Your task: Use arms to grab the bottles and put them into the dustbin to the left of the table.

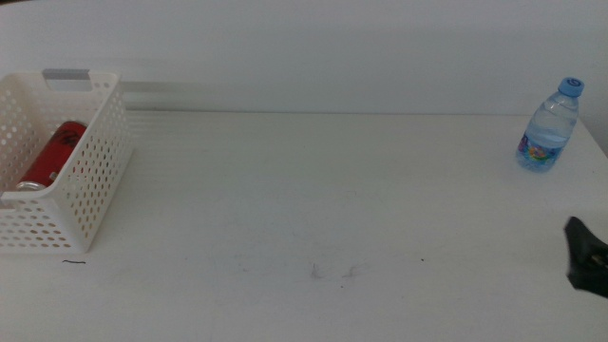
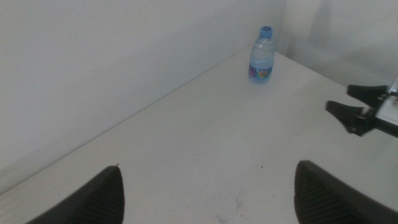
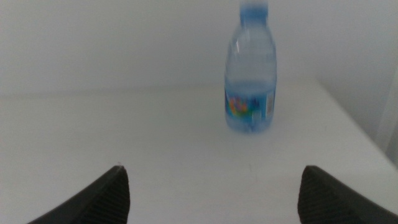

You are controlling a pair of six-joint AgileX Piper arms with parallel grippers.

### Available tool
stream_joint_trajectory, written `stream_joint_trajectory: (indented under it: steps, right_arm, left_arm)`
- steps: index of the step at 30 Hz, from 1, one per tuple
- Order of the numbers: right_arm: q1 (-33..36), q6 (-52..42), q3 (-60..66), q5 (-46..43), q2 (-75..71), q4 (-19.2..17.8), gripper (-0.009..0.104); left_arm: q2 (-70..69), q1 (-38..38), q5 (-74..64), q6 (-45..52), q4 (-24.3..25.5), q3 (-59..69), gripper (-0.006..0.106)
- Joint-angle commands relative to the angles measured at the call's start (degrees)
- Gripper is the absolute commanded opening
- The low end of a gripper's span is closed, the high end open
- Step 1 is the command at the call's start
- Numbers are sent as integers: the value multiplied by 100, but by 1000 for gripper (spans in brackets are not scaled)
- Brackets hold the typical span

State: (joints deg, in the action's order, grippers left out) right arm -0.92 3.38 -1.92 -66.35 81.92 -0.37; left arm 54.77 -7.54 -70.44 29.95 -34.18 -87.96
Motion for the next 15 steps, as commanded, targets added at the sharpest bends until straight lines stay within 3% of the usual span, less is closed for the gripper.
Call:
stream_joint_trajectory:
  steps: [1, 7, 15]
  right_arm:
    - [-34, -52, -397, -362, 753, 37, 93]
    - [-34, -308, -1812, -362, 2123, 214, 93]
    - [-34, -971, -3698, -310, 3625, 1160, 93]
  left_arm:
    - [24, -44, 47, -15, -10, 6, 94]
    - [24, -44, 47, -15, -10, 6, 94]
    - [24, -44, 47, -15, -10, 6, 94]
